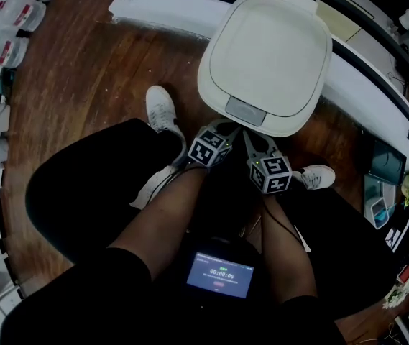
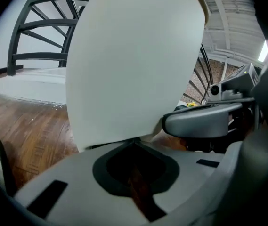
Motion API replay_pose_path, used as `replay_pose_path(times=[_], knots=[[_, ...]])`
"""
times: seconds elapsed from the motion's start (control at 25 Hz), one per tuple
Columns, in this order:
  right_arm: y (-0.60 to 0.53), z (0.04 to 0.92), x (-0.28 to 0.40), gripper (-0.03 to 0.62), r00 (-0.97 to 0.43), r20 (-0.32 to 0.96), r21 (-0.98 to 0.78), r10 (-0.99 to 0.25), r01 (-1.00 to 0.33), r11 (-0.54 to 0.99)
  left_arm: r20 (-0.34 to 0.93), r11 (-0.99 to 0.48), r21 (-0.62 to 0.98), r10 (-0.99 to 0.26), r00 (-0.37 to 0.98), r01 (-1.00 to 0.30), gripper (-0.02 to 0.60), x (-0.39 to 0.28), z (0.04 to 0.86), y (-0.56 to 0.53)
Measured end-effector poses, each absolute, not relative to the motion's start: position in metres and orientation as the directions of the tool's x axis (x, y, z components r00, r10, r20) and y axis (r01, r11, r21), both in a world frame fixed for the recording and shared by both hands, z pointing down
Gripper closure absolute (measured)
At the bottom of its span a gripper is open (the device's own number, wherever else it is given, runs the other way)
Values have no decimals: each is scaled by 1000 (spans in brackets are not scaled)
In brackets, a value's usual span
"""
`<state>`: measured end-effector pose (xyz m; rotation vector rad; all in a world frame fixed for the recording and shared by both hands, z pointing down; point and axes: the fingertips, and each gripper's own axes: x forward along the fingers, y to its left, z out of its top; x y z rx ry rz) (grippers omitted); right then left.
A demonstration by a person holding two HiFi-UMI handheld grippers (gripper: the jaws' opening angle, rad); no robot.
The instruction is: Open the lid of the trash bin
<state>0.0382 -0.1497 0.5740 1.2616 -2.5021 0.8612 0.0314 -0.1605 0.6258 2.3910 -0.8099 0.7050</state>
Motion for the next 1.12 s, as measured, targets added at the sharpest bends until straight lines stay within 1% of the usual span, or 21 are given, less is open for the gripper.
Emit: replay_pose_path(times=[0.56, 0.8, 1.0, 1.12], knots=[[-149, 585, 55, 588, -595, 423, -445, -683, -794, 415, 635, -682, 275, -400, 661, -677, 565, 57, 669, -180], [-148, 586, 58, 588, -588, 423, -459, -689, -795, 397, 686, -674, 243, -388, 615, -698, 562, 55, 684, -181], [-149, 590, 61, 588, -566, 430, -457, -704, -809, 371, 672, -648, 264, -407, 618, -714, 561, 50, 688, -181], [-149, 591, 65, 588, -557, 431, -457, -710, -813, 361, 680, -623, 260, -424, 598, -738, 563, 50, 690, -182]])
